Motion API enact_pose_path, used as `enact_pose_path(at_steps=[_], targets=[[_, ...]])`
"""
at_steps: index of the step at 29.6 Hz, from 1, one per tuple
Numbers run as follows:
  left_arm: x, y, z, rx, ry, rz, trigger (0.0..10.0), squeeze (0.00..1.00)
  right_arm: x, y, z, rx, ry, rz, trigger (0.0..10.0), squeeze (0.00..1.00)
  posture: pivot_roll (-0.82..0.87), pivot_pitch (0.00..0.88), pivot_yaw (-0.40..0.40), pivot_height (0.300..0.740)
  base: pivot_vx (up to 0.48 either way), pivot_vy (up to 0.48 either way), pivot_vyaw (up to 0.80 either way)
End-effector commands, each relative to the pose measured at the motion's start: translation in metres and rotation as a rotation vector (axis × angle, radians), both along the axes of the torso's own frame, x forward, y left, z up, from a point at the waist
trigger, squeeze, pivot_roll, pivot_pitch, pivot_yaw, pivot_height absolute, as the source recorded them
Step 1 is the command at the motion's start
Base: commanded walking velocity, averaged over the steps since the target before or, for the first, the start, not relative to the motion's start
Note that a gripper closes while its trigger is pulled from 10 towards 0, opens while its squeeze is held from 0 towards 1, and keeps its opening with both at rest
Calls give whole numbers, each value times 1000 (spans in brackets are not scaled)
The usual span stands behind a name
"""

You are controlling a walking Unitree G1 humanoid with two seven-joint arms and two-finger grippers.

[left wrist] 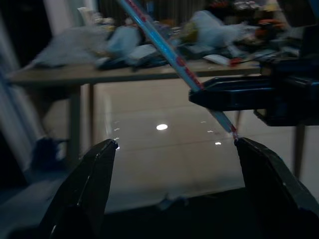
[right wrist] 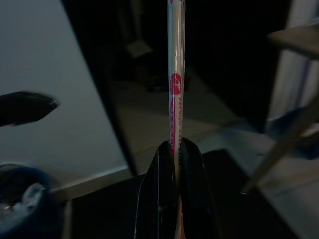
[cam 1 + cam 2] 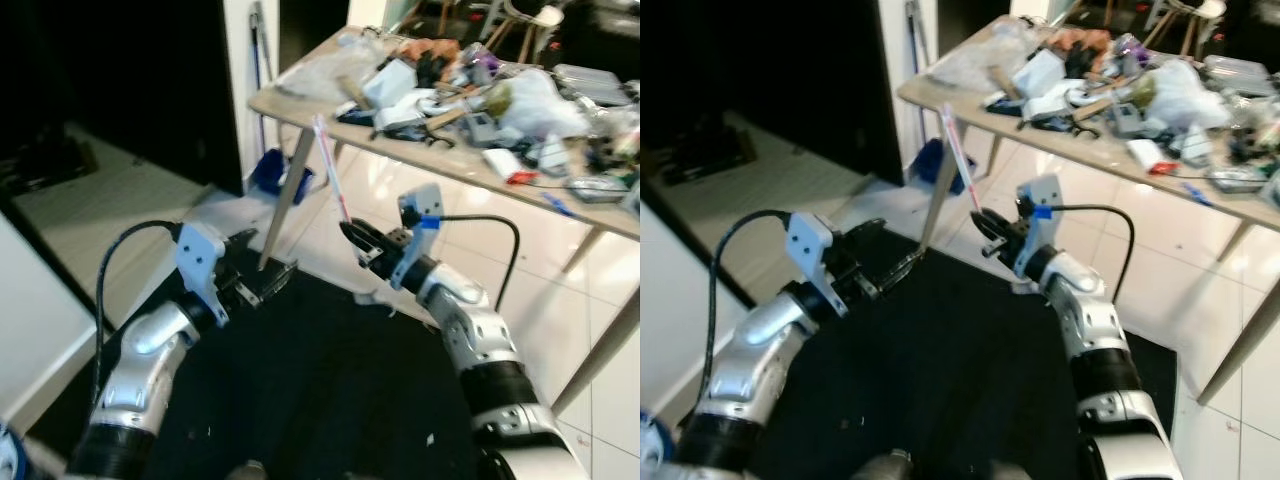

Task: Picking trash to rubbish bin

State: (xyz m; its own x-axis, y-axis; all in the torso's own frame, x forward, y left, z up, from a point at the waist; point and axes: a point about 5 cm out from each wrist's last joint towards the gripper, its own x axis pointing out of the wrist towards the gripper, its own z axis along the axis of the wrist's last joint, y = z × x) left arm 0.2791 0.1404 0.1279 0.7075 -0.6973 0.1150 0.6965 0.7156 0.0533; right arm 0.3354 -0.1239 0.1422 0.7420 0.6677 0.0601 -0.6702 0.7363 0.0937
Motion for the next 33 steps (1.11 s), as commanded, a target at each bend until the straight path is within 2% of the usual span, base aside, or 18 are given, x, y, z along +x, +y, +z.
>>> enact_pose_path(at_steps=[1,21,28,31,33], targets=[[-1,-2,-3,12,7,-9,10000,0,-1,-4,-3,3,14,-9,10000,0,36,0,-38,740,0,0,756],[-2,7,-5,-136,6,104,10000,0,-2,-9,-4,32,13,-13,10000,0,32,0,-40,740,0,0,751],[-8,16,-14,-113,14,155,10000,0,-4,-17,-6,23,12,-21,10000,0,34,0,-40,740,0,0,744],[-9,28,-15,-109,2,252,10000,0,-6,-23,-7,21,9,-30,10000,0,38,0,-41,740,0,0,744],[-10,33,-16,-120,5,356,10000,0,-8,-28,-9,10,5,-44,10000,0,38,0,-41,740,0,0,744]])
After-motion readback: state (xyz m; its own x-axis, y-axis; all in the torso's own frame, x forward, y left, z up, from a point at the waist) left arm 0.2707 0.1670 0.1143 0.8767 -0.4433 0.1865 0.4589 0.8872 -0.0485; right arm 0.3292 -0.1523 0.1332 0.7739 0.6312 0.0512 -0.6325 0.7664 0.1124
